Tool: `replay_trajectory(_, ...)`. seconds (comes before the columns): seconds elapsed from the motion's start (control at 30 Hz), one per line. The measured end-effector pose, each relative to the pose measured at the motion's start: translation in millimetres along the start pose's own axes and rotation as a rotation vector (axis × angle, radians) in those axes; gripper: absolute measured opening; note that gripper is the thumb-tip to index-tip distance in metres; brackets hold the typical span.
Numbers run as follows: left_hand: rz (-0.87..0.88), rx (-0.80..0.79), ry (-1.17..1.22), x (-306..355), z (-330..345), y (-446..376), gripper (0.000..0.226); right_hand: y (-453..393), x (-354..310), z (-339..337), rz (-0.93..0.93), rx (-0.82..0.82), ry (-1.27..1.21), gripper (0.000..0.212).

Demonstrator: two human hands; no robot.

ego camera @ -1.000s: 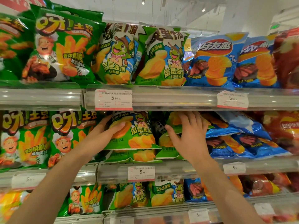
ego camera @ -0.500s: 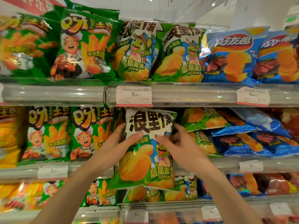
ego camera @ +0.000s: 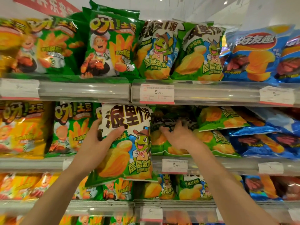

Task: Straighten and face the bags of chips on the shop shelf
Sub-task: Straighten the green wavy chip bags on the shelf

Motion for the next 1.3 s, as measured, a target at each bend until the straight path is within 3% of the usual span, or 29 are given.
replay_trajectory(0.17, 0.029, 0.021, -0.031, 1.1, -14.7, -2.0, 0.081, -17.3, -0.6, 13.4, 0.050, -0.105, -0.056, 0.113)
replay_trajectory(0.43, 0.030, 0.050, -0.021, 0.3, -22.3, -4.4, 0.063, -6.1, -11.8, 4.6, -0.050, 0.153, -0.239, 0.092)
replay_trajectory(0.7, 0.045, 0.043, -0.024, 0.1, -24.2, -6.2, 0.072, -9.4, -23.5, -4.5, -0.131, 0.515, 0.023, 0.095)
replay_trajectory(0.83, 0.034, 0.013, -0.025, -3.6, -21.2, -8.2, 0.088, -33.0, -3.5, 10.7, -0.036, 0.413, -0.212, 0.112)
replay_trajectory(0.93, 0.041, 0.015, -0.039, -5.6, -20.8, -9.2, 0.085, -45.4, 13.5, 21.6, 0.053, 0.277, -0.397, 0.114)
replay_trajectory(1.07, 0.043, 0.023, -0.045, -6.3, -18.2, -10.4, 0.079, -53.6, 19.7, 19.8, 0.089, 0.175, -0.453, 0.097)
replay_trajectory(1.17, 0.047, 0.018, -0.039, -5.1, -18.0, -10.1, 0.081, -53.3, 18.1, 10.6, 0.067, 0.276, -0.371, 0.076)
replay_trajectory(1.3, 0.053, 0.018, -0.027, -6.3, -18.6, -11.2, 0.082, -43.4, 9.3, 5.2, -0.033, 0.427, -0.220, 0.065)
Point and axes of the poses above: each hand's wrist, its own y-axis away from the middle knuckle, its own z-axis out of the palm, x = y × z, the point moved 8 cm from there along -y, towards the middle knuckle, and after that the axes turned 9 degrees about -z, right-handed, at the moved point
